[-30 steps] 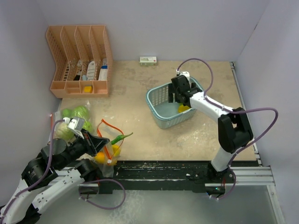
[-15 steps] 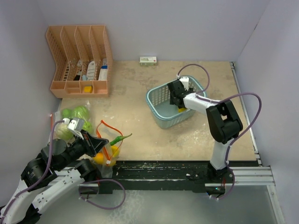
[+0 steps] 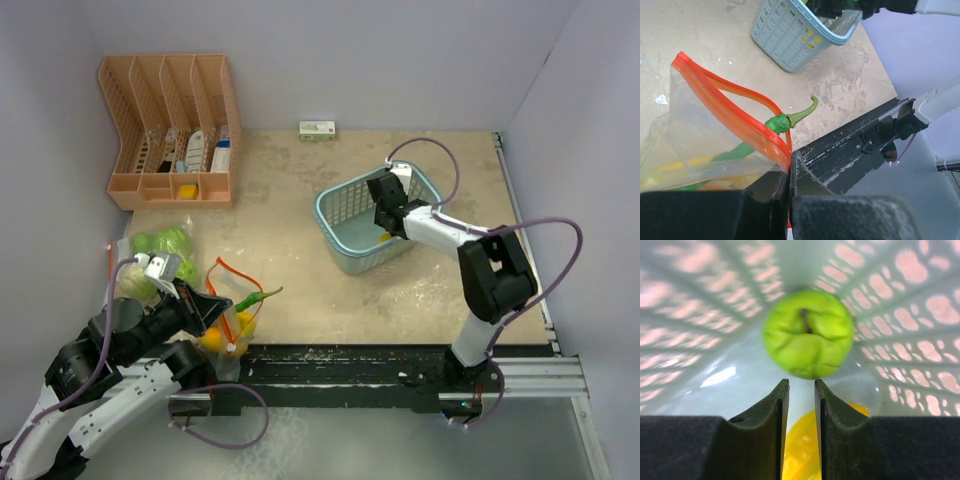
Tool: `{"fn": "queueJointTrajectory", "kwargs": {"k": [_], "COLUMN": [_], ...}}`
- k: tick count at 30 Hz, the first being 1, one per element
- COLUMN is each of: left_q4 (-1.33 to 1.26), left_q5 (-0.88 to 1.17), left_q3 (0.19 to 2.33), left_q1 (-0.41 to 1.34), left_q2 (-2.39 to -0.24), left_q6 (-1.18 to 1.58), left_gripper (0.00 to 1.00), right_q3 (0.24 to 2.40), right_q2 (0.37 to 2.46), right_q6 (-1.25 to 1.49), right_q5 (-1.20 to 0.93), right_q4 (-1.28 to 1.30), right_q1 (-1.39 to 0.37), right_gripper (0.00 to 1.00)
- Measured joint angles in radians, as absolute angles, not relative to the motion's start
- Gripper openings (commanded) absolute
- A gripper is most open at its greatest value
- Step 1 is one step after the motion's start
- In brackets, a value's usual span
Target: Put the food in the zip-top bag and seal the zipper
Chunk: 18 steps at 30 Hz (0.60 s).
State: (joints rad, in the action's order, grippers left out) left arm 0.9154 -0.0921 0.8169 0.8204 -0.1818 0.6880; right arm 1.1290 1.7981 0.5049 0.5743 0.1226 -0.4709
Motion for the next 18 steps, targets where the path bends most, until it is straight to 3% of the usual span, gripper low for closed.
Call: {"fn": "queueJointTrajectory", "kwargs": {"k": [7, 8, 10, 14, 16, 18], "left_q4": [0.915, 0.915, 0.915, 0.915, 0.915, 0.915], "left_q5": [-0.094, -0.094, -0.094, -0.094, -0.094, -0.094], "left_q3": [0.817, 0.817, 0.817, 0.817, 0.817, 0.817], "left_q1": [0.820, 0.820, 0.820, 0.820, 0.820, 0.820], "left_q2": [-0.181, -0.182, -0.181, -0.180, -0.178, -0.175], "left_q6": [0.688, 0.688, 0.688, 0.688, 0.688, 0.688], "left_gripper": [0.00, 0.00, 0.00, 0.00, 0.00, 0.00], "right_q3": [1.129, 1.129, 1.129, 1.129, 1.129, 1.129], "right_q2": [1.620, 1.611, 1.602, 1.601, 1.602, 1.608], "right_q6": [0.430, 0.423, 0.415, 0.427, 0.436, 0.444], "right_q5": [0.260, 0.232, 0.208, 0.250, 0.322, 0.390], "right_q4": [0.087, 0.089, 0.105, 0.150, 0.160, 0.159], "right_q1": [-0.470, -0.471, -0.472, -0.473, -0.473, -0.472], "right_gripper": [0.29, 0.33, 0.59, 0.93, 0.99, 0.98]}}
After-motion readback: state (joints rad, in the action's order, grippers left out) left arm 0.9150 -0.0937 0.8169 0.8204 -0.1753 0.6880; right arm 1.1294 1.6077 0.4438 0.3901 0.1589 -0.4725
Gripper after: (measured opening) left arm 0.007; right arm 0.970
